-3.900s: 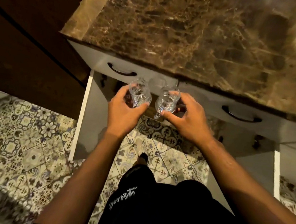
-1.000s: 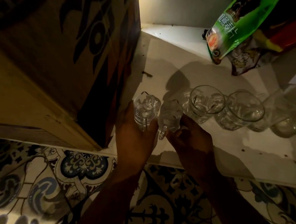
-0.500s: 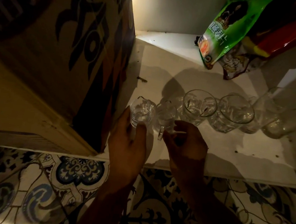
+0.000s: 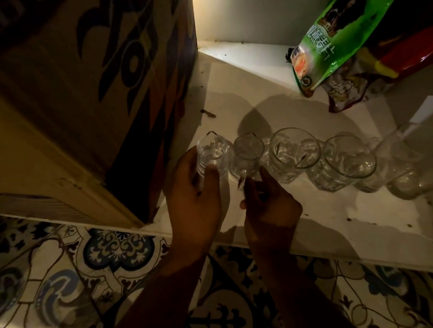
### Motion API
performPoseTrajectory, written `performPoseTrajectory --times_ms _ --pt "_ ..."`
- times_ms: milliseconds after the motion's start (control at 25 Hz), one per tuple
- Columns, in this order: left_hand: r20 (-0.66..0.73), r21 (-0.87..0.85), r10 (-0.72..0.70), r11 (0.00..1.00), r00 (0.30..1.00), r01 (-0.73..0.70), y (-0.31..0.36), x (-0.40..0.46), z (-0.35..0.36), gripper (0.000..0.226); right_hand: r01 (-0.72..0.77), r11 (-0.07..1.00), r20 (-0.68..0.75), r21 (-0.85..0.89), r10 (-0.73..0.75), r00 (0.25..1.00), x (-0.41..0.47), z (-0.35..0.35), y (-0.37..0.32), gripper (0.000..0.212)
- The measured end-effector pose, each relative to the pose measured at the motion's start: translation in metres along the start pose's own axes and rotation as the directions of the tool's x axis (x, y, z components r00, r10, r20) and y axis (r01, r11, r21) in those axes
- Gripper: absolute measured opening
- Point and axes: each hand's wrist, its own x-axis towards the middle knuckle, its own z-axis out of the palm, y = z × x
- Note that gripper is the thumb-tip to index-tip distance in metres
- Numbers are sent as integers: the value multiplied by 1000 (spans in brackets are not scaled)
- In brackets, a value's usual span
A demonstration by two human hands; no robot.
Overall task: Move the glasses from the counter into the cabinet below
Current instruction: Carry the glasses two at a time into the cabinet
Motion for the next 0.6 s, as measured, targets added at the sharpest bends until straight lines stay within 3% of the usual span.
performPoseTrajectory --times_ms 400,600 --pt "-14 25 10 1000 1000 -10 1 9 11 37 -54 998 -17 18 54 998 2 2 0 41" --pt "-43 61 -70 996 997 72 1 4 11 47 -59 998 -18 -4 59 998 -2 -3 3 39"
